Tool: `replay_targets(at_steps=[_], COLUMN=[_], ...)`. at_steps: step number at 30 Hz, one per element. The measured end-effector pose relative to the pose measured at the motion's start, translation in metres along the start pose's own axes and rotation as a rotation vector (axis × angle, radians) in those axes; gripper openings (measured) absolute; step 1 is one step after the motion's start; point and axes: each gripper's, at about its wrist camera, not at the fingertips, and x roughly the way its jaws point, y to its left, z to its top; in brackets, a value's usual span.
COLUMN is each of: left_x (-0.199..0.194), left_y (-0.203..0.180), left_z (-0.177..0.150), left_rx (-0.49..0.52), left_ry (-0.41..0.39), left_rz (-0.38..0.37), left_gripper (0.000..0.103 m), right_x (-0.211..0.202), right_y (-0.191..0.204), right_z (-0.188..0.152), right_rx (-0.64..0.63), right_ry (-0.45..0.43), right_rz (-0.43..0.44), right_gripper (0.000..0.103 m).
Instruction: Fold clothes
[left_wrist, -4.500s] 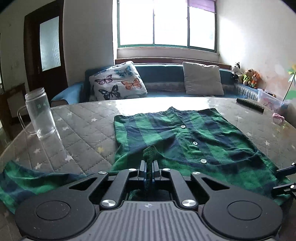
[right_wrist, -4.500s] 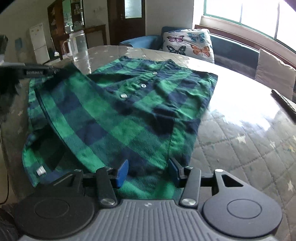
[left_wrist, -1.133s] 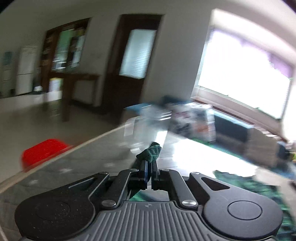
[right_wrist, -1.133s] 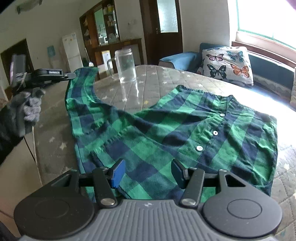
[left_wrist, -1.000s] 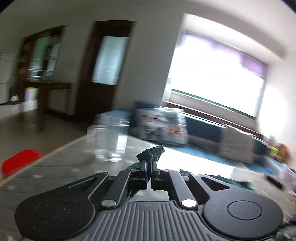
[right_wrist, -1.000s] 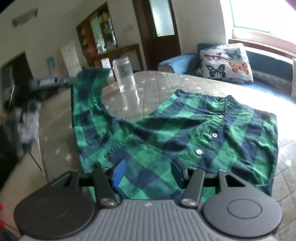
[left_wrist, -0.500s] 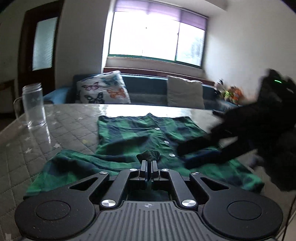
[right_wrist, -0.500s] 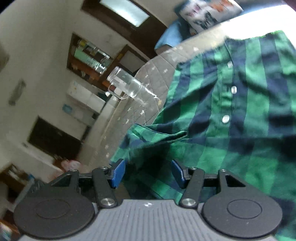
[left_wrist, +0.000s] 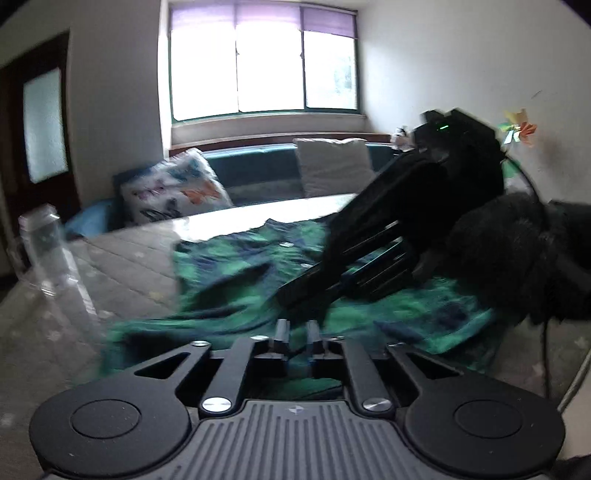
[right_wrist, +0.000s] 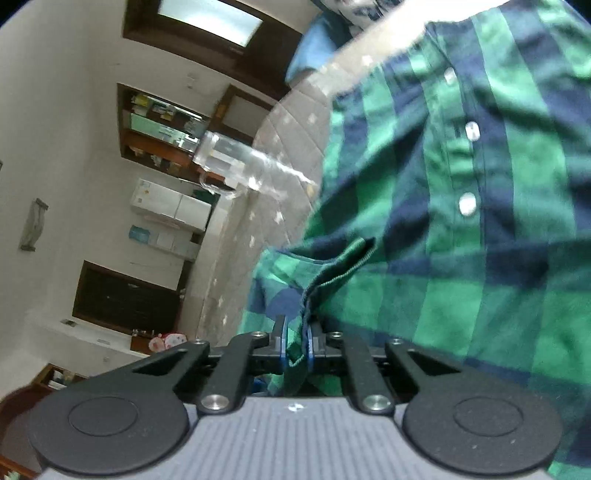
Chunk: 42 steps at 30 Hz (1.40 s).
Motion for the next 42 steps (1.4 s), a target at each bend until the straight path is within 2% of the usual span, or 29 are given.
replay_targets(at_steps=[1, 6, 8, 11, 13, 14, 19, 24, 28, 31, 39, 42], left_x=[-0.005, -0.022, -0.024, -0.02, -0.015, -0.011, 0.004, 0.01, 0.011, 0.01, 0.005, -0.003], left_y=[0.006, 0.035, 0.045, 0.053, 0.055, 0.056, 0.057, 0.055, 0.051, 0.046, 0.038, 0.035], left_z=[-0.002, -0.02, -0.028, -0.034, -0.038, -0.039, -0.043, -0.051, -0.056, -0.059, -0.058, -0.058], left_rx=[-0.002, -0.058, -0.098, -0.119, -0.12, -0.118, -0.11, -0.073, -0.042, -0.014, 0.038, 0.056], left_ry=[-0.003, -0.005, 0.017, 0.052, 0.07, 0.08, 0.12, 0.152, 0.167, 0.167, 0.169, 0.169], left_rz=[0.039, 0.279, 0.337, 0.367, 0.363, 0.36, 0.368, 0.379, 0.374, 0.363, 0.343, 0.316], left_gripper=[0.047, 0.053, 0.055, 0.061, 0.069, 0.069, 0.067, 0.062, 0.06, 0.053, 0.05, 0.05], right_x=[-0.005, -0.031, -0.039, -0.049, -0.051, -0.052, -0.077, -0.115, -0.137, -0.146, -0.131, -0.126], right_y=[0.004, 0.031, 0.044, 0.062, 0.074, 0.08, 0.095, 0.09, 0.07, 0.044, -0.025, -0.031], right_z=[0.002, 0.013, 0.017, 0.023, 0.027, 0.029, 0.027, 0.017, 0.008, -0.001, -0.023, -0.032], right_rx=[-0.016, -0.095, -0.128, -0.182, -0.212, -0.226, -0.283, -0.307, -0.279, -0.235, -0.123, -0.153], right_ry=[-0.013, -0.075, -0.094, -0.12, -0.133, -0.141, -0.19, -0.237, -0.259, -0.256, -0.208, -0.195], right_rz=[0.001, 0.023, 0.037, 0.053, 0.063, 0.065, 0.07, 0.021, -0.047, -0.117, -0.294, -0.369], right_gripper=[0.008, 0.008, 0.008, 0.008, 0.008, 0.008, 0.008, 0.008, 0.008, 0.008, 0.008, 0.008])
